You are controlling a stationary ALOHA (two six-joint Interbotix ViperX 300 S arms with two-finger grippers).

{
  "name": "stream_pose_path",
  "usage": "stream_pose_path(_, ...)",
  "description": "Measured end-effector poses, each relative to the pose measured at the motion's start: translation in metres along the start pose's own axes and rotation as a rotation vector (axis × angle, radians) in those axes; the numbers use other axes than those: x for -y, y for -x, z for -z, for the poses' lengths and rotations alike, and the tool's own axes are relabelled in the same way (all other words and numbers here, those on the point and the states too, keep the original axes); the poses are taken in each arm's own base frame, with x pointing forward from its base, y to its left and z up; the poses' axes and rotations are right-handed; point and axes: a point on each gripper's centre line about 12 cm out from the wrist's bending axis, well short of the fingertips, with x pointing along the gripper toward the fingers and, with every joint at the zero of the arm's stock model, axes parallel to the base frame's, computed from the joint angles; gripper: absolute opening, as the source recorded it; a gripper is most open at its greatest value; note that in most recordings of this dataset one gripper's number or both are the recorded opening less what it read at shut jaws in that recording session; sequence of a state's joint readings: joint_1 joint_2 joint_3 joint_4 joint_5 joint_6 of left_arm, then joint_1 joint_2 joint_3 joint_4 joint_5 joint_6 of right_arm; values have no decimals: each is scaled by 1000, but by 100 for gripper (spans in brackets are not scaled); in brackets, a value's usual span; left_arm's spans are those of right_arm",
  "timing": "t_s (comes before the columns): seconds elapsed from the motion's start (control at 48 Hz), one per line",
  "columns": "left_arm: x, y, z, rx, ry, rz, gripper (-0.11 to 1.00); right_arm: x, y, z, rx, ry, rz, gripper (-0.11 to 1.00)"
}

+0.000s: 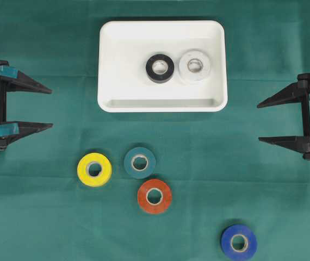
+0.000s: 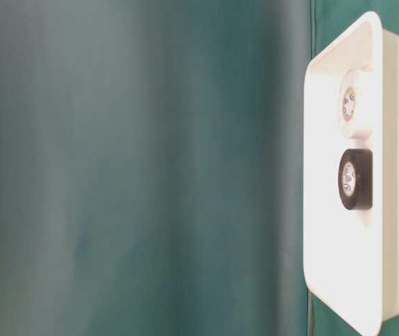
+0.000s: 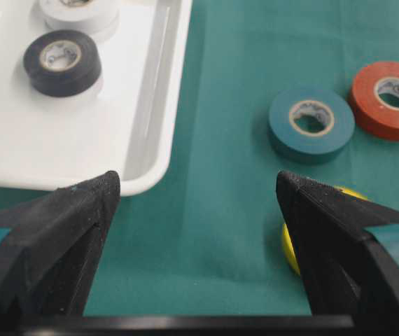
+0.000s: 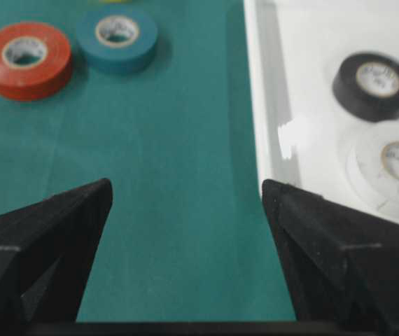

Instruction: Pick up the tape from a random location and place it into the white case.

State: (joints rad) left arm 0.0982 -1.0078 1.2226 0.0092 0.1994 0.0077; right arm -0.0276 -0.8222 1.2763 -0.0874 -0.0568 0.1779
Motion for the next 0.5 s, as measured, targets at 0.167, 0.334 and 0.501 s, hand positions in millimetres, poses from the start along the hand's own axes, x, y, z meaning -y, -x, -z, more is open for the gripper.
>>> stream_pose_path(0.167, 0, 0, 1, -9, 0, 0, 90, 0, 0, 0, 12, -3, -2, 86)
stream_pose_path(0.334, 0, 0, 1, -12, 3, 0, 90, 0, 0, -1, 17, -3, -3, 86)
stream_pose_path(0.501, 7, 0, 1, -10, -2, 36, 90, 0, 0, -1, 15, -3, -3, 86)
